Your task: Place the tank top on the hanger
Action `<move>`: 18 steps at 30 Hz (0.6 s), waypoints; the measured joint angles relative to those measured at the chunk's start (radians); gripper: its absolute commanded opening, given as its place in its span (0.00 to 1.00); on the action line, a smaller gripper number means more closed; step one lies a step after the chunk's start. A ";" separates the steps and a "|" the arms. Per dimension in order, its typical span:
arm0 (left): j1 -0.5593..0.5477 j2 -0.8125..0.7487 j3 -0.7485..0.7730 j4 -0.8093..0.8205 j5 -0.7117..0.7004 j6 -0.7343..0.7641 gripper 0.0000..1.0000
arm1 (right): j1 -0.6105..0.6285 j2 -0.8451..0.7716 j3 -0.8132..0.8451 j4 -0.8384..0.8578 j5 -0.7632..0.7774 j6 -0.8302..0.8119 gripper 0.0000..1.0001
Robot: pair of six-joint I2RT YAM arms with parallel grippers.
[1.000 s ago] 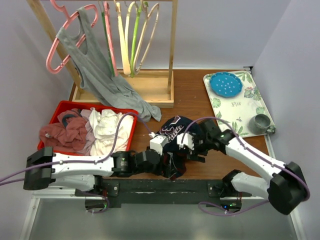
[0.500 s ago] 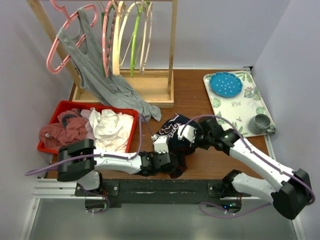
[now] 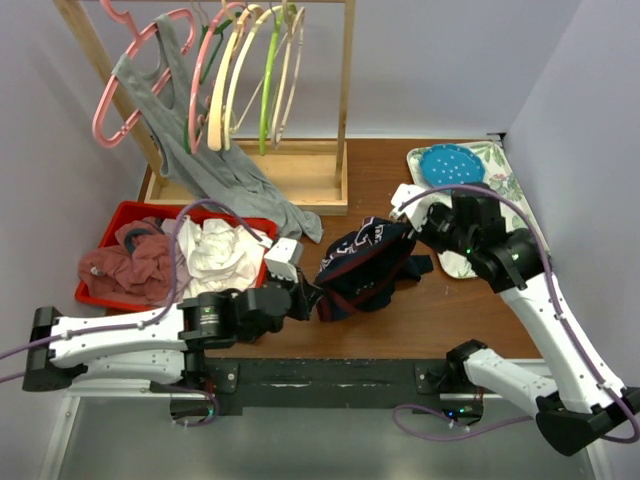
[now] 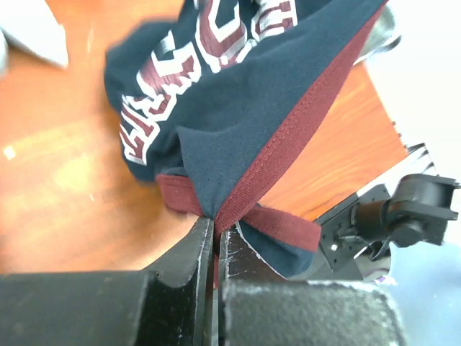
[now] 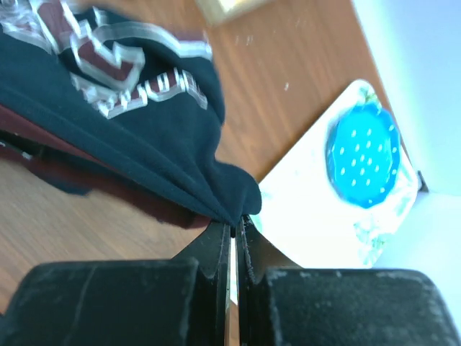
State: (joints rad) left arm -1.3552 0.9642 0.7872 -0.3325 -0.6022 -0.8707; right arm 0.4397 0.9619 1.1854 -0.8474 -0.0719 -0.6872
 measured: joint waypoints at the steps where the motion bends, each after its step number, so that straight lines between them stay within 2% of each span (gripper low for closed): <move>1: 0.007 -0.029 0.003 0.000 0.000 0.029 0.00 | -0.002 0.007 0.027 -0.005 -0.010 0.007 0.04; 4: 0.031 -0.080 0.006 0.001 0.004 0.091 0.00 | -0.005 0.026 0.070 -0.006 -0.080 0.036 0.07; 7: 0.067 -0.098 -0.037 0.036 0.032 0.124 0.00 | -0.010 0.054 0.036 -0.004 -0.134 0.058 0.10; 8: 0.082 -0.107 -0.110 0.092 0.069 0.130 0.00 | -0.010 0.074 0.008 0.005 -0.150 0.067 0.13; 9: 0.100 -0.107 -0.134 0.098 0.081 0.131 0.02 | -0.011 0.097 -0.021 0.013 -0.156 0.077 0.22; 10: 0.122 -0.106 -0.181 0.129 0.107 0.129 0.12 | -0.011 0.123 -0.050 0.026 -0.153 0.089 0.32; 11: 0.148 -0.099 -0.245 0.176 0.143 0.122 0.20 | -0.011 0.162 -0.085 0.052 -0.143 0.105 0.47; 12: 0.173 -0.088 -0.309 0.213 0.173 0.104 0.31 | -0.011 0.200 -0.116 0.077 -0.123 0.121 0.67; 13: 0.195 -0.072 -0.362 0.241 0.198 0.092 0.48 | -0.013 0.241 -0.144 0.101 -0.101 0.138 0.71; 16: 0.246 -0.018 -0.483 0.306 0.267 0.039 0.67 | -0.018 0.375 -0.182 0.141 -0.033 0.184 0.77; 18: 0.261 -0.005 -0.510 0.328 0.301 0.015 0.71 | -0.020 0.429 -0.182 0.164 -0.016 0.205 0.80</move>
State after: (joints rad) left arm -1.0946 0.9588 0.2771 -0.0048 -0.3012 -0.8558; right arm 0.4194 1.3907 1.0031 -0.6830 -0.0879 -0.4824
